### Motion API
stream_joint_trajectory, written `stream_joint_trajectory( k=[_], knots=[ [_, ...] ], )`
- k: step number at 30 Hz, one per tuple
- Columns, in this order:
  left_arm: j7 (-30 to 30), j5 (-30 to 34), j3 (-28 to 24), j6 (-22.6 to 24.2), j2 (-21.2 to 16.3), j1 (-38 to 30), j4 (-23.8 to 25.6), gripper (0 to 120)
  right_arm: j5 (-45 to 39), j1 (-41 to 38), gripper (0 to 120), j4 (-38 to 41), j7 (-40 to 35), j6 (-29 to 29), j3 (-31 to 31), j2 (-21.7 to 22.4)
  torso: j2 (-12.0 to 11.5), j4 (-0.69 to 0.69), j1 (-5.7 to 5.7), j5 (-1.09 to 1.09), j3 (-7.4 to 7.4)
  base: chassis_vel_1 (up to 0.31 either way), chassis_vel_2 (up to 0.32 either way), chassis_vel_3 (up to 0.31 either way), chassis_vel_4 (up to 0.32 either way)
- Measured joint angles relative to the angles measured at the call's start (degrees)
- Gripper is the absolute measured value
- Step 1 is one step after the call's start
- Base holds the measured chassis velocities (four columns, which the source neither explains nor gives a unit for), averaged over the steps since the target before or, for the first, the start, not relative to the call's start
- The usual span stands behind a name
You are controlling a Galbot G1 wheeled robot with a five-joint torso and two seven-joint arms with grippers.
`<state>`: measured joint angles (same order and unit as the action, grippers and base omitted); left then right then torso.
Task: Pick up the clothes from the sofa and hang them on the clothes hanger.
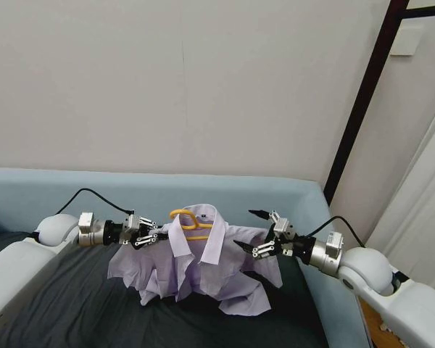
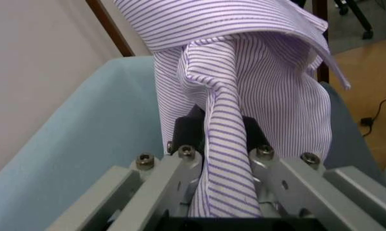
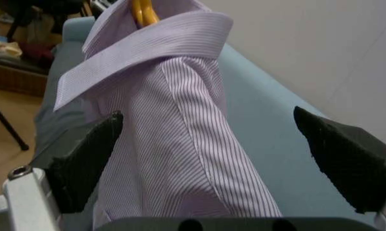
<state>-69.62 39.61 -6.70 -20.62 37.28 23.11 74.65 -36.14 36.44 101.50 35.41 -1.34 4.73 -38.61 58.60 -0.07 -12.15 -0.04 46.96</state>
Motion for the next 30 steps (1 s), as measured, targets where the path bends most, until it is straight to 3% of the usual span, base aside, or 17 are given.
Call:
stream_joint_trajectory(
  k=[5, 9, 13, 15, 17, 19, 30],
  knots=[
    [-2.16, 0.18, 0.19, -0.03, -0.05, -0.10, 0.06, 7, 1.95, -1.24, 100, -1.57, 5.48, 2.97, 0.59, -0.27, 0.00, 0.01, 0.00, -0.01, 0.00, 0.000, 0.000, 0.000, 0.000],
    [-3.38, 0.26, 0.14, 0.02, 0.08, -0.51, -0.04, 7, 2.31, -1.31, 93, -1.99, 9.27, 4.15, 0.56, -0.55, 0.00, 0.00, 0.00, 0.00, 0.00, 0.000, 0.000, 0.000, 0.000],
    [-4.45, 0.35, -0.59, 0.09, 0.52, -1.23, -0.12, 7, 2.88, -1.88, 74, -2.31, 12.69, 5.08, 0.29, -0.86, 0.00, 0.00, 0.00, -0.01, 0.00, 0.000, 0.000, 0.000, 0.000],
    [-4.62, 0.35, -0.73, 0.12, 0.59, -1.36, -0.10, 7, 2.88, -1.98, 70, -2.32, 12.70, 5.10, 0.28, -0.90, 0.00, 0.00, 0.00, -0.01, 0.00, 0.000, 0.000, 0.000, 0.000],
    [-5.36, 0.25, -1.05, 0.21, 0.67, -1.66, -0.08, 7, 2.92, -2.08, 57, -2.30, 12.69, 5.11, 0.21, -0.97, 0.00, -0.01, 0.00, -0.01, 0.00, 0.000, 0.000, 0.000, 0.000],
    [-5.60, 0.19, -1.10, 0.23, 0.67, -1.68, -0.08, 7, 2.91, -2.08, 56, -2.26, 12.69, 5.11, 0.20, -0.97, 0.00, -0.01, 0.00, -0.01, 0.00, 0.000, 0.000, 0.000, 0.000],
    [-6.79, -0.46, -1.74, 0.39, 1.14, -1.80, -0.15, 7, 2.82, -2.07, 13, -2.18, 17.48, 5.01, -0.42, -1.40, 0.00, 0.00, 0.00, -0.01, 0.00, 0.000, 0.000, 0.000, 0.000]
  ],
)
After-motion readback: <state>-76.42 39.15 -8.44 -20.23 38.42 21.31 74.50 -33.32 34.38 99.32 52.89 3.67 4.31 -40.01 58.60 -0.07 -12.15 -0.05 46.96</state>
